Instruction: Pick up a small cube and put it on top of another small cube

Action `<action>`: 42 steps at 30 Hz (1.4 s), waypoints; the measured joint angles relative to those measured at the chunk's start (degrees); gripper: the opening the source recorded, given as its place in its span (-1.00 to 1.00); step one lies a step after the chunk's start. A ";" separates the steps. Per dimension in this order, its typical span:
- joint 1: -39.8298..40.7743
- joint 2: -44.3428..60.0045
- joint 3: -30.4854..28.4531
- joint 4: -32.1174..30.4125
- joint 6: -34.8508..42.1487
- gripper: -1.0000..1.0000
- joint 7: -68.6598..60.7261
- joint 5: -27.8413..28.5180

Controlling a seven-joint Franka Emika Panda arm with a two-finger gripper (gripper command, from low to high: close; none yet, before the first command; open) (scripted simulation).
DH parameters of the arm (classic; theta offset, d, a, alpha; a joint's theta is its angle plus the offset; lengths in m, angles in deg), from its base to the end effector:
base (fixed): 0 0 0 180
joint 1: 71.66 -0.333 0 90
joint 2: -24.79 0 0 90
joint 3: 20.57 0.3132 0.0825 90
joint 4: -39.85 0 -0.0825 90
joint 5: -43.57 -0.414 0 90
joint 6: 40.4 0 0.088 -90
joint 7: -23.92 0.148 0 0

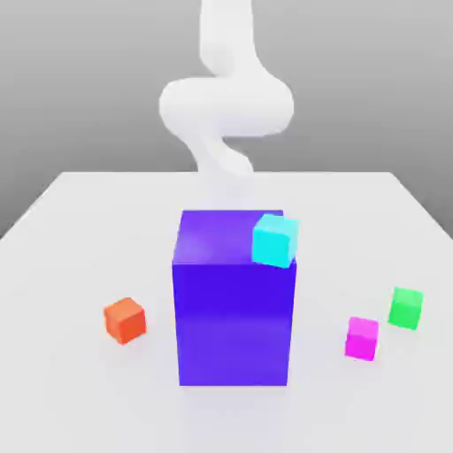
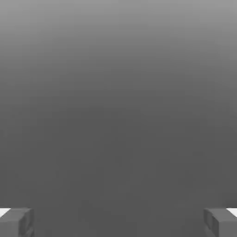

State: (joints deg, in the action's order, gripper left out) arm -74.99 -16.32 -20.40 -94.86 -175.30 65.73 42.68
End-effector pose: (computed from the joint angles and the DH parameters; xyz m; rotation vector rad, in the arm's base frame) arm 0.4375 0.0277 0.6265 -2.5487 0.8951 -0.9328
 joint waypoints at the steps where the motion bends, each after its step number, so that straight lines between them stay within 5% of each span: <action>1: -1.66 2.32 0.06 -1.37 -1.51 0.00 -1.93 -0.39; 15: -19.80 32.01 5.34 -18.96 -20.86 0.00 -24.97 -3.25; 20: -24.58 42.42 8.18 -24.95 -27.75 0.00 -28.89 1.28; 27: -29.18 56.98 2.57 -23.55 -39.19 0.00 -25.12 8.16; 28: -29.69 58.23 2.03 -23.32 -40.20 -1.00 -24.93 8.37; 35: -29.58 58.13 2.10 -23.34 -40.06 -1.00 -24.77 8.60; 42: -27.57 45.22 6.16 -25.73 -29.58 -1.00 -29.09 2.77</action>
State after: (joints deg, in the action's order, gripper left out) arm -102.55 28.90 -14.24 -120.58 -204.88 36.64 45.45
